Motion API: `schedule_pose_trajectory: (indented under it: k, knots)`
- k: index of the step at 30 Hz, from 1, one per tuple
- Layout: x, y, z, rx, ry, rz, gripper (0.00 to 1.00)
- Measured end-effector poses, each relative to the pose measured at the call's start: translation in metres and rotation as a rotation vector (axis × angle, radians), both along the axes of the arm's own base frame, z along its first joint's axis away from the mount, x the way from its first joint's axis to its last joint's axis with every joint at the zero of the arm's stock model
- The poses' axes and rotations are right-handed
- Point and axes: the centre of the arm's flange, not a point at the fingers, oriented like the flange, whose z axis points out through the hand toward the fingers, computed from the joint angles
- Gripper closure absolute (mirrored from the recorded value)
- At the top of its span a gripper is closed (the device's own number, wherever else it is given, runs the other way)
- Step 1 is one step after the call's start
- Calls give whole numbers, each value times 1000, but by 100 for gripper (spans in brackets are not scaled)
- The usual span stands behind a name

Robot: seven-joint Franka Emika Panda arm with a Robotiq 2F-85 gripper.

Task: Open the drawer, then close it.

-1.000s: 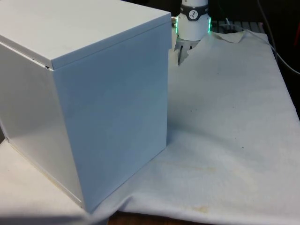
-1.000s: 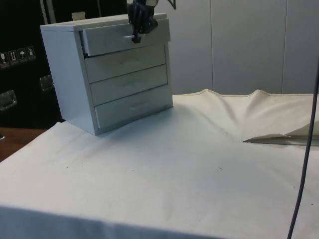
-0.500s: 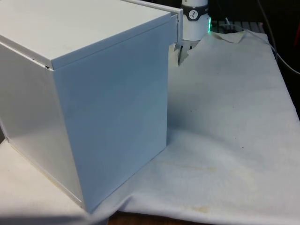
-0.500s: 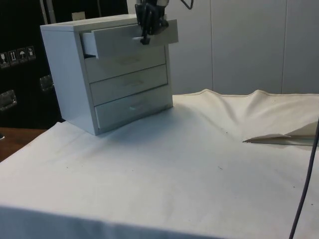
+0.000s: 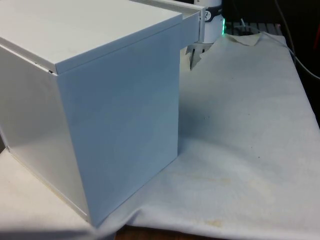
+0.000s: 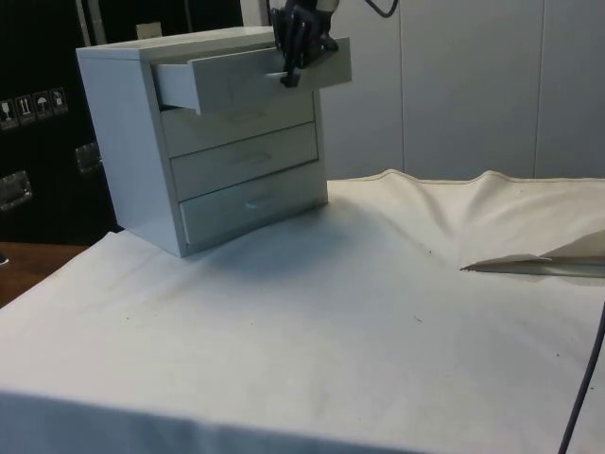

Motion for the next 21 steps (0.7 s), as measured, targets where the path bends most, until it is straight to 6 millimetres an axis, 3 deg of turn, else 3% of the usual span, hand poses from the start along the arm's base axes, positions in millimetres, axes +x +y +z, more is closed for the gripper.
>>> schedule_pose_trajectory:
  k: [21]
  knots:
    - [-33,14,-4,17,-5,34,100]
